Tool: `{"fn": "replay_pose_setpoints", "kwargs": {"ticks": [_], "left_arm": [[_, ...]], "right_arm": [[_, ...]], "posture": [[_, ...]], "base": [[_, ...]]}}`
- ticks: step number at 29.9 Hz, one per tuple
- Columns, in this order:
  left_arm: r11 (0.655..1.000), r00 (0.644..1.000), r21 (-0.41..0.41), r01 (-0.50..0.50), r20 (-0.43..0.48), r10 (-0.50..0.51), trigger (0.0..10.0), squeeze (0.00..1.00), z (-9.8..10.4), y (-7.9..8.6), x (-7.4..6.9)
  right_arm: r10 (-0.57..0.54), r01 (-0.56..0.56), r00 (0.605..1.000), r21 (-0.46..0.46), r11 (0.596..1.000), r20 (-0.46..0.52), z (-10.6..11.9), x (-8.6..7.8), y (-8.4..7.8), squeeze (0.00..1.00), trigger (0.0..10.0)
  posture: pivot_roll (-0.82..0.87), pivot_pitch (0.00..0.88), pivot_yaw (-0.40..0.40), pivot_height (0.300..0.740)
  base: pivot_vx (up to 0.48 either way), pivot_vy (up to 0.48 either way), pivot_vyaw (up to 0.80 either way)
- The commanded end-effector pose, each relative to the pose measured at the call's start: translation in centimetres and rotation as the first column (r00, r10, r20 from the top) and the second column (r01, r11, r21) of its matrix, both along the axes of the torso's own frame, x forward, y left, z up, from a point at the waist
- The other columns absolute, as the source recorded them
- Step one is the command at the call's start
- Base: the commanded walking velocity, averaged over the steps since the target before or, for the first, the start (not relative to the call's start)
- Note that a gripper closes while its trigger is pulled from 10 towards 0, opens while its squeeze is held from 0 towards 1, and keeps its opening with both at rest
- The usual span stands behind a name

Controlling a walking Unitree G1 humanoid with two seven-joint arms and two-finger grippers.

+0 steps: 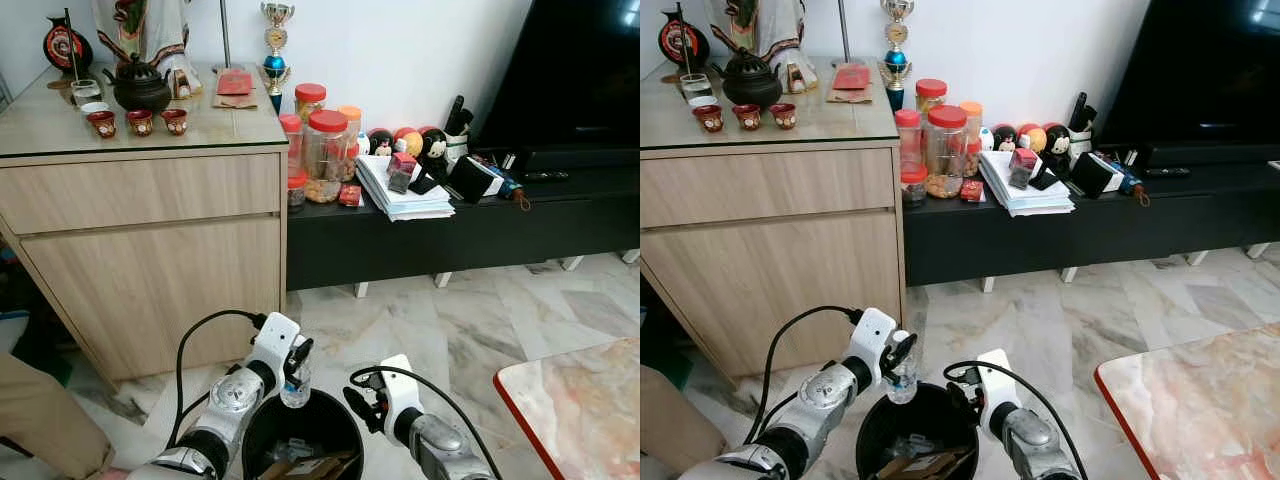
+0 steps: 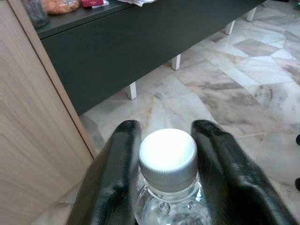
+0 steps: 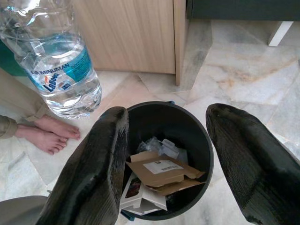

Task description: Picking trash to rubbish bin

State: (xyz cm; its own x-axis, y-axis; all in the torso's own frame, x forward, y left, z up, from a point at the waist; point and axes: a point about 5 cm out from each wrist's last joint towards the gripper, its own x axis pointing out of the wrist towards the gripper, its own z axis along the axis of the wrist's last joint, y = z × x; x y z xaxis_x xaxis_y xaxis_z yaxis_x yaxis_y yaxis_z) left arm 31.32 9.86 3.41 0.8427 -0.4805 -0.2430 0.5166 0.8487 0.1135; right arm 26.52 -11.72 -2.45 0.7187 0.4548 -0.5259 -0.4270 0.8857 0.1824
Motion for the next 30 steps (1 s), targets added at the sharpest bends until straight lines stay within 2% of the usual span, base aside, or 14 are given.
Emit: {"fn": "replay_pose_setpoints", "kwargs": {"ticks": [1,16,17,18,19,21,22,24,28,30], "left_arm": [[1.0,1.0,0.008,0.013,-0.001,-0.013,10.0,1.0,0.0,-0.2,0.0],[1.0,1.0,0.02,0.015,0.008,-0.015,10.0,1.0,0.2,0.1,0.1],[0.999,1.0,0.045,-0.002,-0.003,0.002,10.0,0.42,-0.1,0.4,0.1],[0.999,1.0,0.045,-0.002,-0.003,0.002,10.0,0.42,-0.1,0.4,0.1],[0.998,0.998,0.05,-0.049,-0.022,0.05,10.0,0.0,-0.5,1.1,0.0],[0.984,0.983,0.09,-0.154,-0.086,0.162,10.0,0.0,-1.7,3.1,-0.5],[0.984,0.983,0.09,-0.154,-0.086,0.162,10.0,0.0,-1.7,3.1,-0.5],[0.967,0.963,0.122,-0.224,-0.123,0.238,10.0,0.0,-2.7,4.8,-1.3],[0.917,0.893,0.166,-0.363,-0.22,0.393,10.0,0.0,-4.7,7.8,-3.2],[0.876,0.835,0.202,-0.437,-0.27,0.479,10.0,0.0,-5.9,9.3,-4.5]], "right_arm": [[-0.002,0.002,1.0,0.004,1.0,0.017,0.4,0.4,-0.1,0.0,10.0],[-0.009,0.009,1.0,0.005,1.0,0.016,0.2,0.2,-0.2,0.0,10.0],[-0.012,0.012,1.0,0.005,1.0,0.015,0.2,0.2,-0.2,0.0,10.0],[-0.012,0.012,1.0,0.005,1.0,0.015,0.2,0.2,-0.2,0.0,10.0],[-0.019,0.019,1.0,0.002,1.0,0.014,0.2,0.2,-0.3,0.0,10.0],[-0.037,0.037,0.999,-0.008,0.999,0.0,-0.2,-0.1,-0.5,0.0,10.0],[-0.037,0.037,0.999,-0.008,0.999,0.0,-0.2,-0.1,-0.5,0.0,10.0],[-0.06,0.06,0.998,-0.025,0.998,-0.015,-0.5,-0.5,-0.7,0.0,10.0],[-0.11,0.108,0.993,-0.055,0.993,-0.046,-1.3,-1.2,-1.4,0.0,10.0],[-0.152,0.147,0.986,-0.071,0.987,-0.07,-1.8,-1.8,-1.9,0.0,10.0]], "posture": [[0.12,0.02,-0.099,0.74],[0.12,0.021,-0.099,0.74],[0.12,0.023,-0.098,0.74],[0.12,0.023,-0.098,0.74],[0.12,0.023,-0.098,0.74],[0.12,0.023,-0.098,0.74],[0.12,0.023,-0.098,0.74],[0.13,0.022,-0.092,0.74],[0.13,0.022,-0.092,0.74],[0.13,0.022,-0.092,0.74]], "base": [[0.0,0.0,0.0],[0.0,0.0,0.0],[0.0,0.0,0.0],[0.0,0.0,0.0],[0.0,0.0,0.0],[0.0,0.0,0.0],[0.0,0.0,0.0],[0.0,0.0,0.0],[0.0,0.0,0.0],[0.0,0.0,0.0]]}}
